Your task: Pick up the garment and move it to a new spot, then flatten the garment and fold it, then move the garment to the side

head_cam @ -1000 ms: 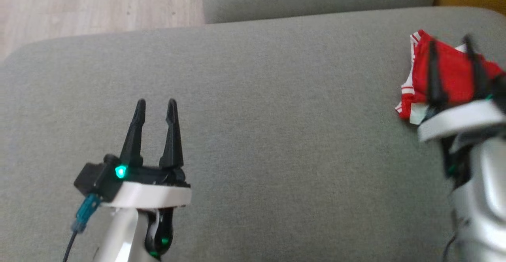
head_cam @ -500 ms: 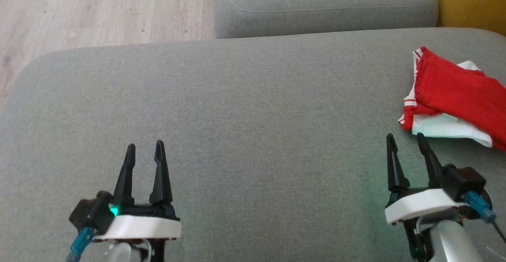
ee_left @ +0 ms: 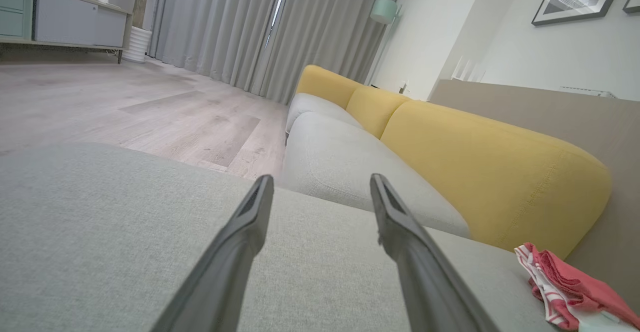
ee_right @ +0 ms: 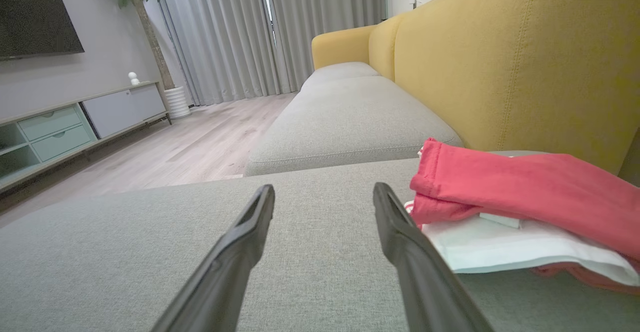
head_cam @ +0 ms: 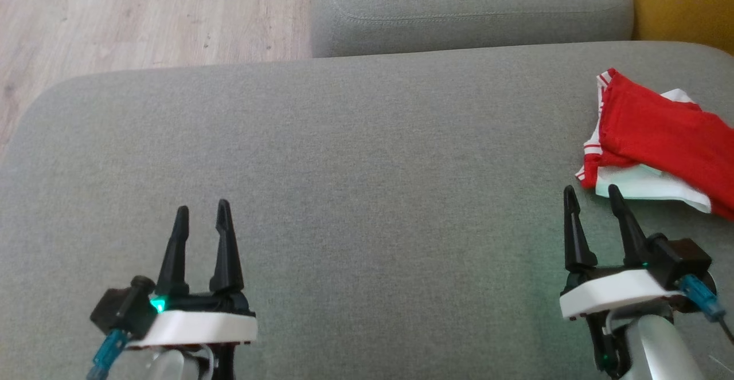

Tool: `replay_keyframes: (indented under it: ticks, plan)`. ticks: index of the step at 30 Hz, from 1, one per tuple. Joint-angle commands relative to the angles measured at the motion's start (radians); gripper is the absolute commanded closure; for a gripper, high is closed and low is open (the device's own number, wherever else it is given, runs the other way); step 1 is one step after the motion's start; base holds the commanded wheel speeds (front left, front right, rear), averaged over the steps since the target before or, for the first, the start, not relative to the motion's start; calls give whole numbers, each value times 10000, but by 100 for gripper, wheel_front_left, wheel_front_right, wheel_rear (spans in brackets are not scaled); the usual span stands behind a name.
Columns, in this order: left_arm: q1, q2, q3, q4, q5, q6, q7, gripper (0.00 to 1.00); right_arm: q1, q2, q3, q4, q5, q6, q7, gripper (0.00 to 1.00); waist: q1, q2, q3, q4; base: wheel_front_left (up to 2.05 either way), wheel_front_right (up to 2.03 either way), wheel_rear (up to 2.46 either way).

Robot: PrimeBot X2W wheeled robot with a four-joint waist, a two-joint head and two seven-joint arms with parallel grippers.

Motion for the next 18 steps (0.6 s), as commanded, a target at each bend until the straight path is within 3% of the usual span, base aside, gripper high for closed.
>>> replay_keyframes:
  ticks: [1,8,9,18]
  plan:
    - [-147,28,420,-380,-29,-50,-53,0,-270,-23,268,-373,37,-9,-136,0,0,0,-15,-25,0,0,0]
    - [-106,28,534,-395,-113,15,-53,0,-254,-23,350,-441,158,-9,-136,0,0,0,-25,-118,0,0,0]
    - [122,0,183,-44,-74,29,0,100,21,0,63,-56,93,-2,0,100,0,0,-25,-121,0,0,0]
    - [328,4,262,479,-622,9,164,100,193,19,-20,408,750,0,207,100,0,0,-35,-135,0,0,0]
